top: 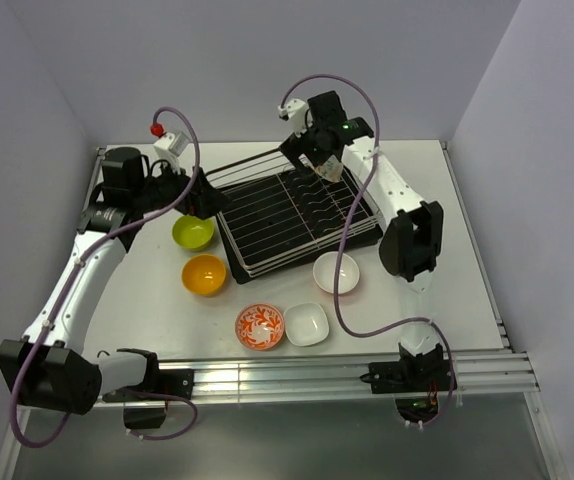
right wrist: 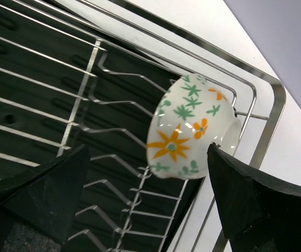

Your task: Load the bowls into the dish rack

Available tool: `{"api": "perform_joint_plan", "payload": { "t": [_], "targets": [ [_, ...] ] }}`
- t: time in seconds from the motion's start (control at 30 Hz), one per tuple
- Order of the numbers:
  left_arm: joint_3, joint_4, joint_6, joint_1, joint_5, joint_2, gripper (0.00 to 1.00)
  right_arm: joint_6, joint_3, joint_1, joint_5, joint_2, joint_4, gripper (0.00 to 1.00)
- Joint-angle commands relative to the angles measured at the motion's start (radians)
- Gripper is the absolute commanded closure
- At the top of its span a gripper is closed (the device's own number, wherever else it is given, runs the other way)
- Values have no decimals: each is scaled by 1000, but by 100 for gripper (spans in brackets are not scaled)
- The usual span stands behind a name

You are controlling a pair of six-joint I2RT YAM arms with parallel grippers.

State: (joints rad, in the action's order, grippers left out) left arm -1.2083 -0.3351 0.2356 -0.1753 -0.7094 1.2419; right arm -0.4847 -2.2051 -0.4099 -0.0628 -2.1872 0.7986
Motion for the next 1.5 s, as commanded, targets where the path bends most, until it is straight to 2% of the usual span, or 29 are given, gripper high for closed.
{"api": "perform_joint_plan", "payload": {
  "t": [0.0, 0.13, 0.33, 0.5, 0.53, 0.63, 0.8, 0.9, 1.1, 1.3, 1.47],
  "targets": [
    [47, -53, -148, 3, -4, -65, 1, 73, -48, -7, -121, 159, 43, 0],
    [133, -155, -382, 3, -73, -133, 1, 136, 56, -7, -196, 300, 70, 0],
    [213, -387, -749, 5, -206, -217, 4, 228, 317, 14, -282, 539, 41, 0],
    [306, -465, -924, -10, -202, -283, 7, 279, 444, 87, -382, 647, 56, 0],
    [315, -485, -1012, -21, -202, -283, 7, 297, 456, 98, -396, 671, 62, 0],
    [317, -559, -1161, -114, -145, -248, 11, 323, 508, 149, -453, 719, 73, 0],
    [297, -542, -1208, -369, -44, -156, 19, 325, 524, 197, -485, 780, 119, 0],
    [270, -516, -1245, -475, 11, -90, 22, 331, 519, 221, -485, 802, 140, 0],
    [164, -550, -1374, -579, 80, 88, 28, 339, 499, 235, -474, 813, 171, 0],
    [107, -551, -1411, -687, 166, 223, 33, 348, 510, 237, -454, 831, 168, 0],
    [82, -532, -1418, -719, 208, 284, 35, 363, 496, 238, -476, 850, 168, 0]
  ]
}}
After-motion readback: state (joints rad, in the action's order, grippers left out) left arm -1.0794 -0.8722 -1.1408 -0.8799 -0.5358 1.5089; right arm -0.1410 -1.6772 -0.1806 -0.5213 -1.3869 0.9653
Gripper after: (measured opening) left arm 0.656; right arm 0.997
